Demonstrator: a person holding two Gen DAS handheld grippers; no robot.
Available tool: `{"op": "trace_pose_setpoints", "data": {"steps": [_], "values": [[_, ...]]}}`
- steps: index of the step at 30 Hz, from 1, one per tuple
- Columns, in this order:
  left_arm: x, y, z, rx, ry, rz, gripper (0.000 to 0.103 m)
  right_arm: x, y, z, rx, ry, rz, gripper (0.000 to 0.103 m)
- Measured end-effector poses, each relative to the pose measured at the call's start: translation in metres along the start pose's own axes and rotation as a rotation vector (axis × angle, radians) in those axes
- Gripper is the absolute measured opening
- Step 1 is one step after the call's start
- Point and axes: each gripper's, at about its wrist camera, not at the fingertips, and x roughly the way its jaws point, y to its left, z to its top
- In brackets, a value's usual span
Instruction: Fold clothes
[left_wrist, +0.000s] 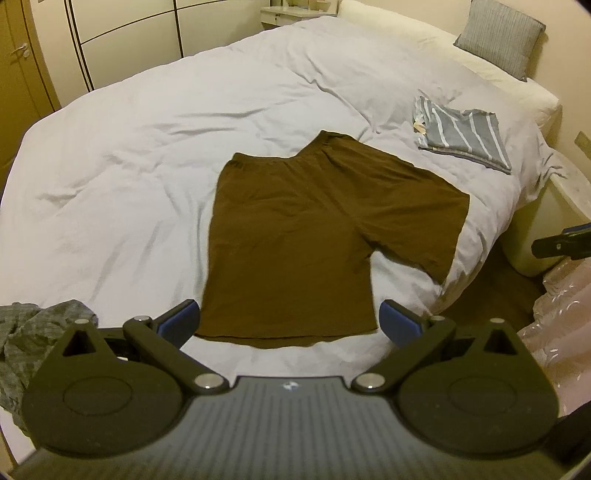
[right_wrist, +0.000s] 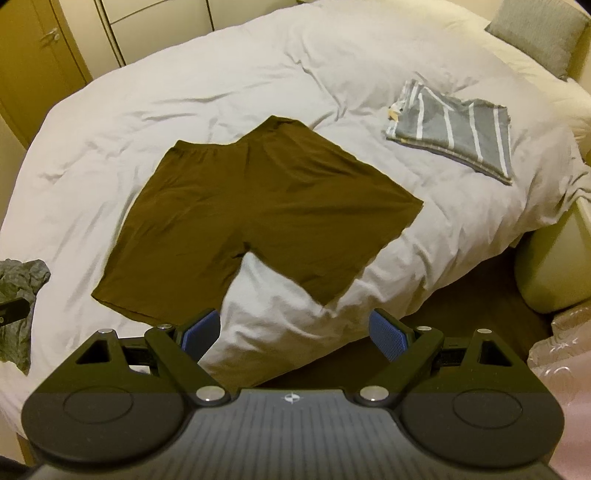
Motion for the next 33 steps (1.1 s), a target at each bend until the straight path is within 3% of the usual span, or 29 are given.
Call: {"op": "trace_pose_setpoints", "data": {"steps": [15,21,26,33], "values": [[0.049,-0.078,0.041,0.1,0.035,0.014,0.102,0.036,-0.099,0.038,0.017,0.007,0.046,0.089],[0.101,-0.092,0.088,0.098,-0.016,-0.11,0.102,0.042,-0.119,0.077,0.054,-0.041,-0.005,0.089],[0.137,-0.124,0.124,0.177,-0.02,-0.179,0.101,0.04,-0.134,0.113,0.01,-0.085,-0.044,0.089],[0.173,-0.161,0.157,0.107,-0.009,-0.186,0.101,0.062,-0.172,0.166,-0.034,-0.072,-0.053,0.089]]}}
